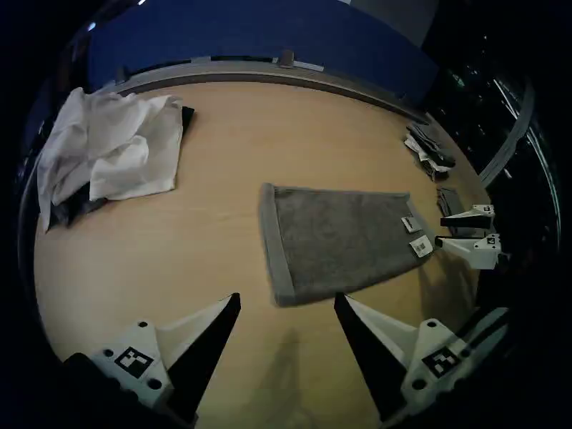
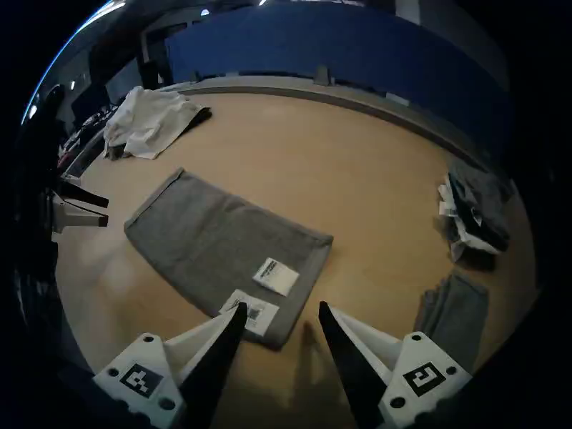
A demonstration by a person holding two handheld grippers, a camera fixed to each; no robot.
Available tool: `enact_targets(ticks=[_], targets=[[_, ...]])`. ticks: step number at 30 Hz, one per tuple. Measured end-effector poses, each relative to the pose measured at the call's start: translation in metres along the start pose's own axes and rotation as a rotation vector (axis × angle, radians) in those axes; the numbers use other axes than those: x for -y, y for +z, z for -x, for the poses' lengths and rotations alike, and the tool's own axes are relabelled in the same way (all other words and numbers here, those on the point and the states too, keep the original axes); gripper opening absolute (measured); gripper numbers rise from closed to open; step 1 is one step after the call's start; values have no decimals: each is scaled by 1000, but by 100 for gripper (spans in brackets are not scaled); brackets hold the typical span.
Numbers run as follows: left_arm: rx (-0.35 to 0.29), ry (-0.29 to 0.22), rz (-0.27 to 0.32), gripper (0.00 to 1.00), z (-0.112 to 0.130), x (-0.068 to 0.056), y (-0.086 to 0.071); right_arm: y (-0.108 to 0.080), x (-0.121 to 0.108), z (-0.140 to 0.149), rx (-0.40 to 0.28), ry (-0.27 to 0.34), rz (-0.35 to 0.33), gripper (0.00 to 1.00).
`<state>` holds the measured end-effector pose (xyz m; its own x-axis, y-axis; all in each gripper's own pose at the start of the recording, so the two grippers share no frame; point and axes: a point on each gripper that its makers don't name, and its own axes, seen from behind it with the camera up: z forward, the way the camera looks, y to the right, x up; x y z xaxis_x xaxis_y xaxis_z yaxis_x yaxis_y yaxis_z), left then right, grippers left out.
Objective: Fold towel
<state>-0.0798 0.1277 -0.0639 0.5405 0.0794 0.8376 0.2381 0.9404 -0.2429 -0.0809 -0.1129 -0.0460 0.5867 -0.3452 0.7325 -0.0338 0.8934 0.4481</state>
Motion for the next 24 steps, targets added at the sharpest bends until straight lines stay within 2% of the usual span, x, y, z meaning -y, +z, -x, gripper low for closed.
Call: enact_targets(ticks=[9,17,24], targets=[[-3,-29,-6,98,31,1,-16,-8,6,19,6,13,-4,78],[-1,-35,-3,98,36,0,-18,-2,9,23,17,-10,-17,76],[0,-27,-2,98,39,-4,-21,8,10,31,46,-44,-26,62]])
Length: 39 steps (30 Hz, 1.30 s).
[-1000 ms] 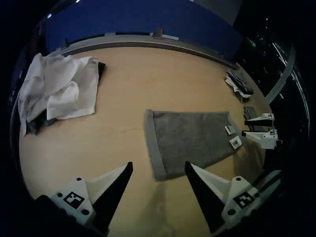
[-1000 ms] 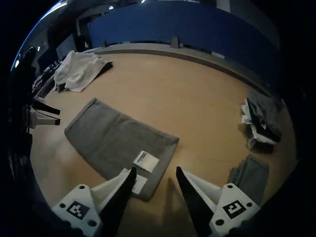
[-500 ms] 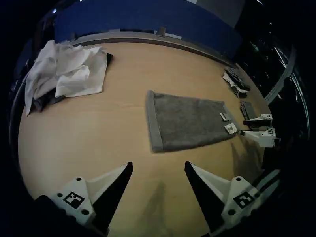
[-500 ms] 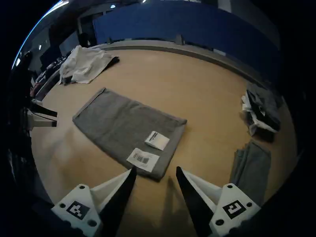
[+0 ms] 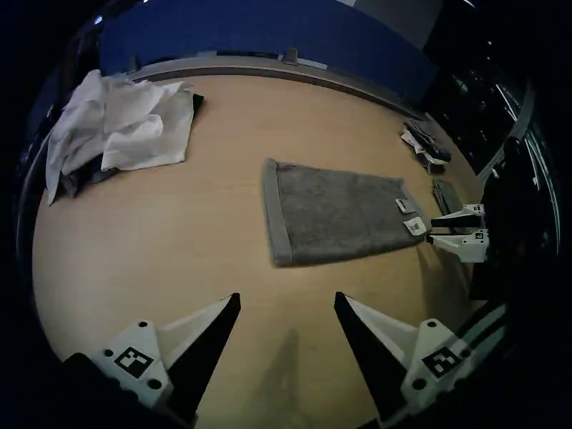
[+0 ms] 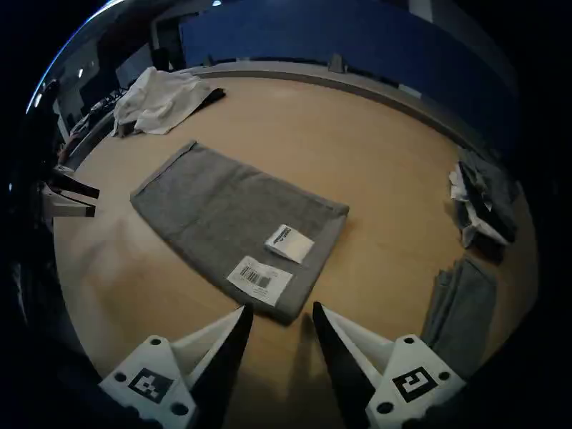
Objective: Fold towel
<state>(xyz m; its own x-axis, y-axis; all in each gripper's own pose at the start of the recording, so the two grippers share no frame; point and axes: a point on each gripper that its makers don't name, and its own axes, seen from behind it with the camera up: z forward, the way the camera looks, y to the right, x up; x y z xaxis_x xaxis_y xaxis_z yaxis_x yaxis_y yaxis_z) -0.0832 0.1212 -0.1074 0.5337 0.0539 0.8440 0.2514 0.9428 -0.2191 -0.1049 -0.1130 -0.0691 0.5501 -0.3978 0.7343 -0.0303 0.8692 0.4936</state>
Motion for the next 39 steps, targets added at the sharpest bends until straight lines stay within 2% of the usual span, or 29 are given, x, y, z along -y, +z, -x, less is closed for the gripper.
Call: enact_targets(ticks=[4,8,13,22,30,39], targets=[[0,-4,2,98,1,-1,0,3,1,4,11,9,-12,58],[-1,-7,2,98,1,-1,-1,5,2,8,23,18,-27,42],[-1,-5,0,98,1,0,-2,6,0,12,30,17,-27,27],[2,-7,-4,98,5,2,-1,5,-1,10,22,5,-20,6],[2,-6,-5,98,4,2,-2,3,-2,8,15,-20,-9,5],[-6,-7,-3,98,0,0,-4,-6,-4,-12,-10,-59,-2,5]])
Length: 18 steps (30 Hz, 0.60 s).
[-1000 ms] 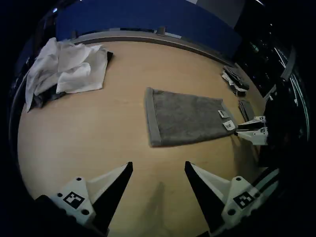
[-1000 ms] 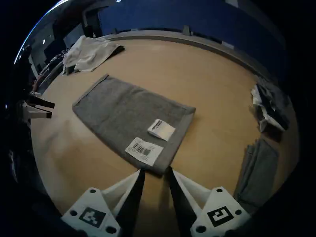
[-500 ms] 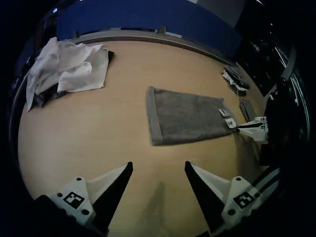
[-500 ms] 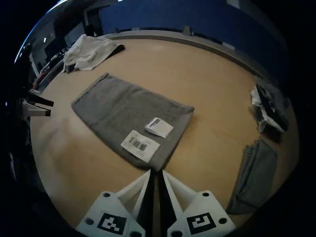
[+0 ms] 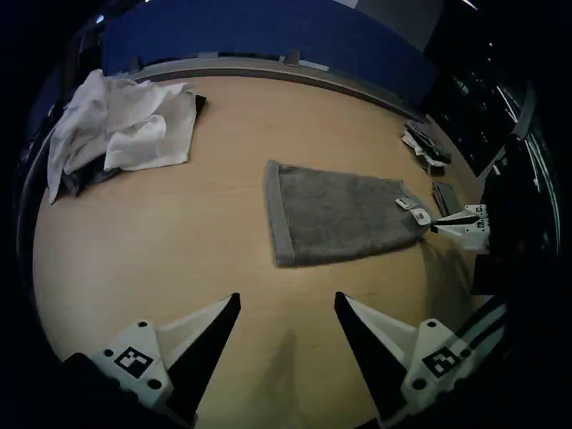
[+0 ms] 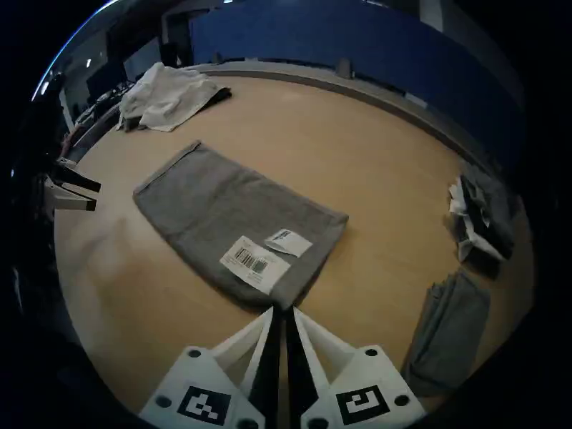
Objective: Fold towel
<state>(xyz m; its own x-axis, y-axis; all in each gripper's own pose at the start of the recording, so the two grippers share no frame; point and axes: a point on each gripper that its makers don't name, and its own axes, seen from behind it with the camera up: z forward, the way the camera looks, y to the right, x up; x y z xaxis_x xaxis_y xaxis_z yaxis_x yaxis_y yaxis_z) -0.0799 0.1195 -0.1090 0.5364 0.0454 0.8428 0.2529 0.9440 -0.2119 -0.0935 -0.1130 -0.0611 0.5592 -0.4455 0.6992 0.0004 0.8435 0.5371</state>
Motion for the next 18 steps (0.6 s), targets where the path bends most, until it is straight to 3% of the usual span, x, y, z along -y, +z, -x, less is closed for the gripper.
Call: enact_targets(ticks=[18], targets=[[-16,-17,6,98,-3,5,-7,-12,18,-87,-95,-136,-10,4]])
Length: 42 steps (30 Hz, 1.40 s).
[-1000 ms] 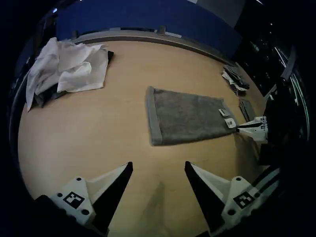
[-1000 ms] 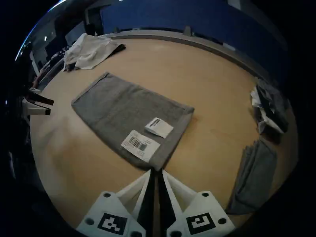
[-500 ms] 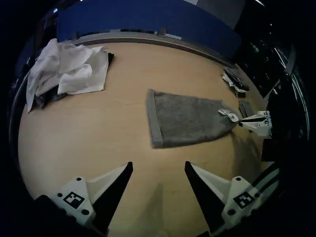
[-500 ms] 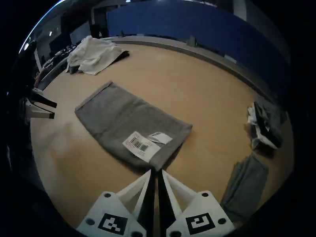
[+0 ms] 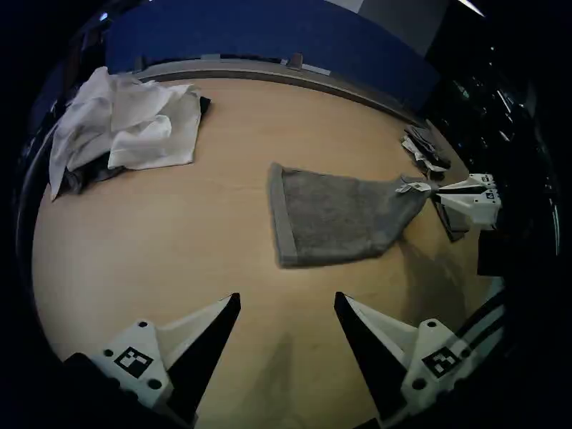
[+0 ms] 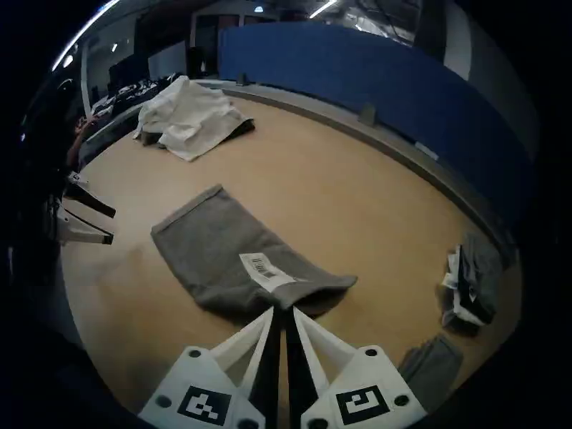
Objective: Fold towel
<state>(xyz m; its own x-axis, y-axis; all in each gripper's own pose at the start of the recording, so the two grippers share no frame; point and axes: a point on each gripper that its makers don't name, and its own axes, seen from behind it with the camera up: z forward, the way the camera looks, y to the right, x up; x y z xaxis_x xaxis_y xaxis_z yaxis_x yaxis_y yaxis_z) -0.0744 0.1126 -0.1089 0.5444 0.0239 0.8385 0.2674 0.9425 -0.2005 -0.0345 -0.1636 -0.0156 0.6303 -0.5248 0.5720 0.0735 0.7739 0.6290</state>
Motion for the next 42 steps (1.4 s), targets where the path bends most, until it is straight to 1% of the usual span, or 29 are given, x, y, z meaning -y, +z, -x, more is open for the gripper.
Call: enact_targets(ticks=[6,11,17,24,29,33,42], targets=[[-11,-10,5,98,-1,3,-3,-3,9,-29,-24,-54,-15,4],[-21,-26,5,98,-2,7,-6,2,22,-48,-42,-92,-37,4],[-30,-41,4,98,0,12,-8,11,42,-65,-50,-142,-67,4],[-39,-63,1,98,4,19,-12,26,69,-79,-50,-196,-114,4],[-46,-79,-6,98,6,25,-14,39,93,-85,-43,-234,-156,4],[-54,-90,-16,98,8,30,-17,52,114,-85,-29,-260,-196,4],[-66,-123,-30,98,13,42,-22,85,165,-74,9,-283,-278,4]])
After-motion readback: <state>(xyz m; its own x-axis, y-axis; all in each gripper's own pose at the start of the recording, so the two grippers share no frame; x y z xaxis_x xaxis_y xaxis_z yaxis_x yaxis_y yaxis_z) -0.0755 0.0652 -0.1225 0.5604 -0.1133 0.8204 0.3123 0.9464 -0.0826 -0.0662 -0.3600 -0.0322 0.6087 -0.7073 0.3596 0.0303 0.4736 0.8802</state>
